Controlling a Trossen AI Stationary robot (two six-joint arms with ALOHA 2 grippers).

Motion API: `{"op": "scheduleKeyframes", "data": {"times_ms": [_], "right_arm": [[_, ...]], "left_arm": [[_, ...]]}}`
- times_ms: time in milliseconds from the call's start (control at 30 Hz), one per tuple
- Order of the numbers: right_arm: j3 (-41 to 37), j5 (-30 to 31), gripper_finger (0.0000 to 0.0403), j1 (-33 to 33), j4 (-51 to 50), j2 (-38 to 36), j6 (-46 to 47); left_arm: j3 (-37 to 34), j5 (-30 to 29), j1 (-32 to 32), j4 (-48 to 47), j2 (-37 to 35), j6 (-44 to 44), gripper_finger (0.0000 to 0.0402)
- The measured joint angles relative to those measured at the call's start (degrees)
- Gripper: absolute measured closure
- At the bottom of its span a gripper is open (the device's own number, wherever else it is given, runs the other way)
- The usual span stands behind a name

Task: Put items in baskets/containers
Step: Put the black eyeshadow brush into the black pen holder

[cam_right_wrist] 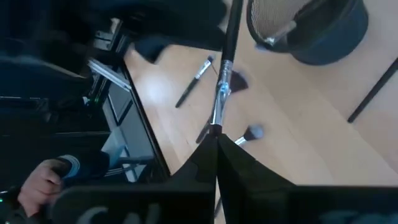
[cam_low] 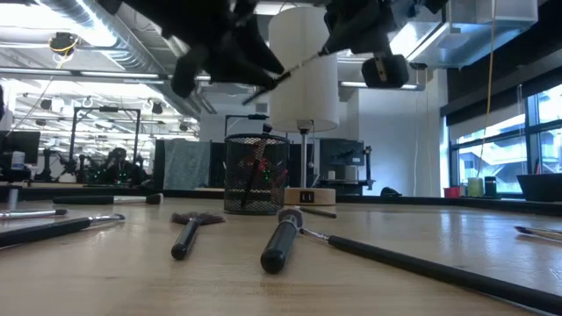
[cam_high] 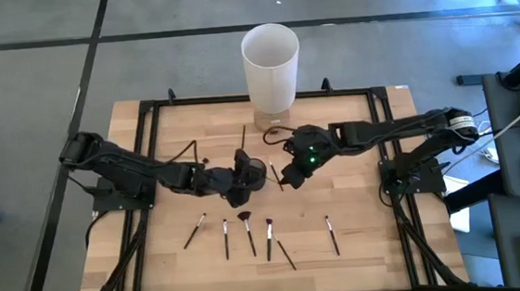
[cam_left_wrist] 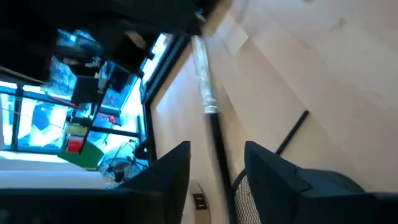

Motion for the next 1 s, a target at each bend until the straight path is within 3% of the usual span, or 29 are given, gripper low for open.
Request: {"op": "scheduleKeyframes", "data": {"times_ms": [200,333,533,733,1000], "right_arm": [[0.82,-2.09,0.0398,-2.85,-5.23,0.02,0.58],[0.74,1.40,0.0396,-3.27,-13.14,0.11,-0.11],[0.75,2.00,0.0396,-3.26,-8.84,0.09,0.11],[0.75,4.31,0.0395,-3.14,-8.42,0.42,1.16],[0.75,3.32,0.0395,0.18,-6.32,4.81,3.10]], "left_arm": [[0.00,-1.32,1.69,0.71,1.34,-0.88,0.0236],[0.02,-5.14,1.67,0.50,0.75,-2.43,0.0238],[0.02,-8.72,0.64,0.27,0.08,-0.53,0.0241],[0.04,-28.52,-0.43,2.40,-0.62,3.83,0.0241],[0.07,-43.56,-0.38,-0.45,-5.41,2.27,0.0241]]}}
